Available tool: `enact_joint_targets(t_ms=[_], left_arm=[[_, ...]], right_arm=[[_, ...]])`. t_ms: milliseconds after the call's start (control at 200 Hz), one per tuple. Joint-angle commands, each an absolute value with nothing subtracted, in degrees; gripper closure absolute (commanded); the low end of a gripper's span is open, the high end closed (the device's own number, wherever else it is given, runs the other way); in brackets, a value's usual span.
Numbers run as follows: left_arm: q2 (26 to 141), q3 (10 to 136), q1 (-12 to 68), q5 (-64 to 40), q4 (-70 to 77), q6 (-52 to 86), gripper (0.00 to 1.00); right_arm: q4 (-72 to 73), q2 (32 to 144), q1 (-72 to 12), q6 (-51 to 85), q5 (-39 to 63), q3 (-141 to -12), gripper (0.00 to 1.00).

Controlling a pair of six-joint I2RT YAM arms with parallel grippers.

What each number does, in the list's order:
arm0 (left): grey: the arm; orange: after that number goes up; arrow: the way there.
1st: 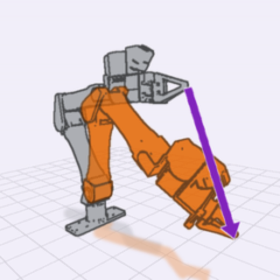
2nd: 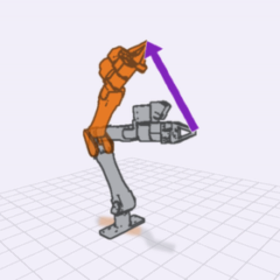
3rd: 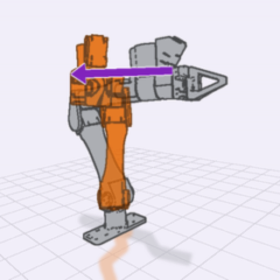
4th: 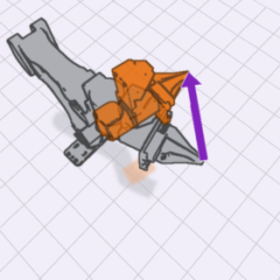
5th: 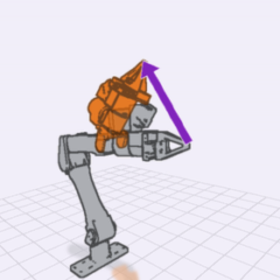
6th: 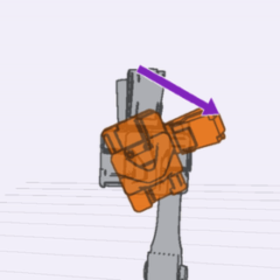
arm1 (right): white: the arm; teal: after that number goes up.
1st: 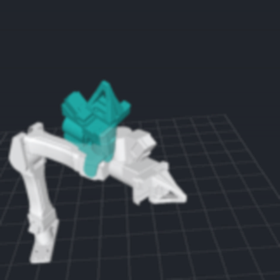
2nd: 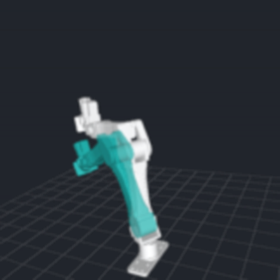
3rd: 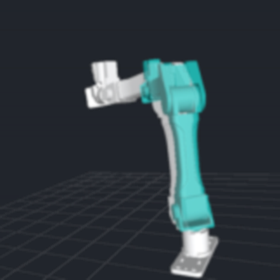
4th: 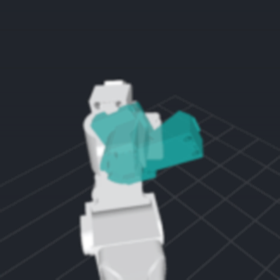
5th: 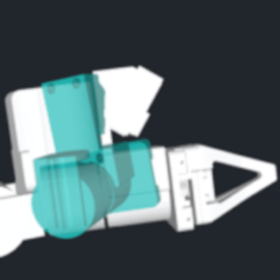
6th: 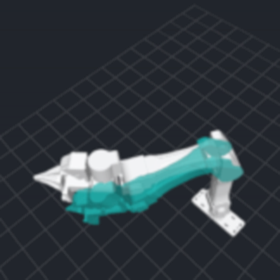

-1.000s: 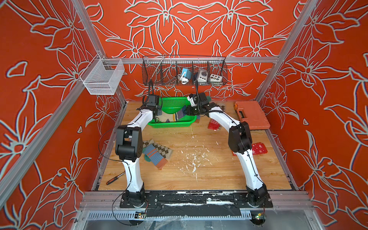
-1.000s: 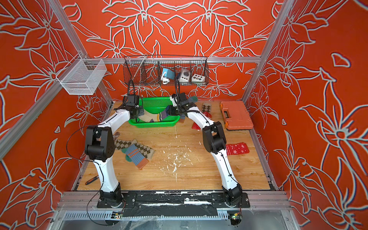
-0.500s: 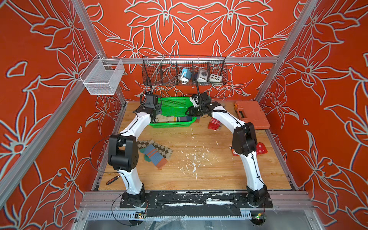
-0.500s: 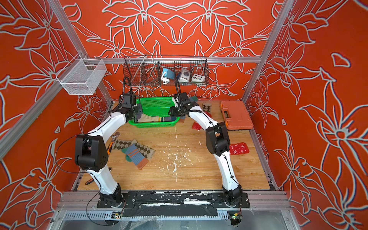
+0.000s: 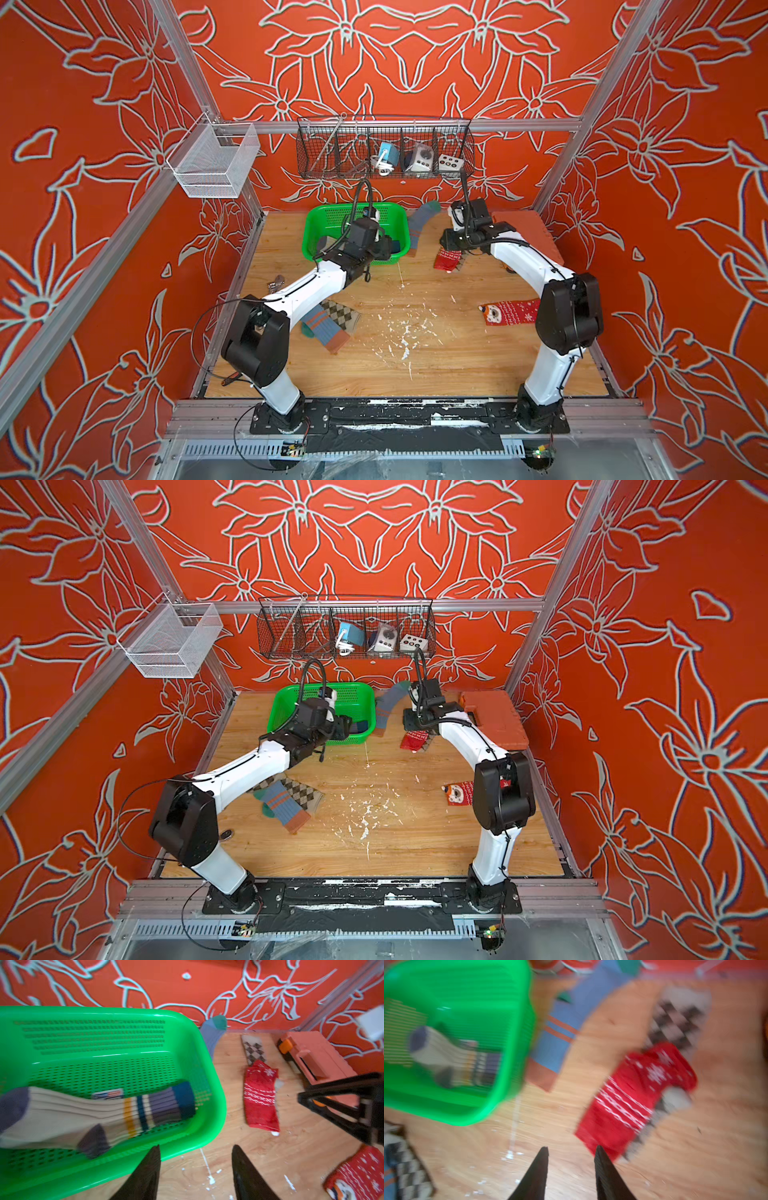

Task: Place the socks together as a pair
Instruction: Place a pair of socks in the bin, then pick up the sock from the center of the board.

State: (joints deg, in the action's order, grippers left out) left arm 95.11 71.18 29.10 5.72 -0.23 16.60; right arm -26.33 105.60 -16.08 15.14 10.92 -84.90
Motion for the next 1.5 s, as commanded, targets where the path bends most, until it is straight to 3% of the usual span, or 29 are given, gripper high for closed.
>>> enact_joint_targets(t_ms=[0, 230, 616, 1311, 1396, 1496], left_arm=[[95.7, 68.0, 32.7, 6.9, 6.2, 18.6, 0.46], [93.2, 50.5, 34.9, 1.4, 21.2, 21.2, 0.45], [93.7, 49.5, 34.9, 3.8, 23.0, 19.8, 0.46], [94.0, 49.4, 34.9, 3.8, 23.5, 19.3, 0.46], [94.1, 49.5, 34.9, 3.7, 23.5, 19.3, 0.46], [94.0, 49.5, 34.9, 3.8, 23.4, 19.2, 0.46]], right_arm=[[-24.8, 105.4, -13.9, 15.0, 10.3, -82.1, 0.62], [-27.0, 111.3, -10.1, 15.4, 10.2, -83.4, 0.63], [-26.3, 118.2, -6.7, 17.7, 13.0, -85.2, 0.77], [-26.7, 124.0, -6.9, 18.7, 20.7, -89.3, 0.7], [-27.9, 125.2, -7.1, 18.4, 21.0, -90.5, 0.8], [-28.1, 124.7, -7.3, 18.3, 21.5, -90.6, 0.99]])
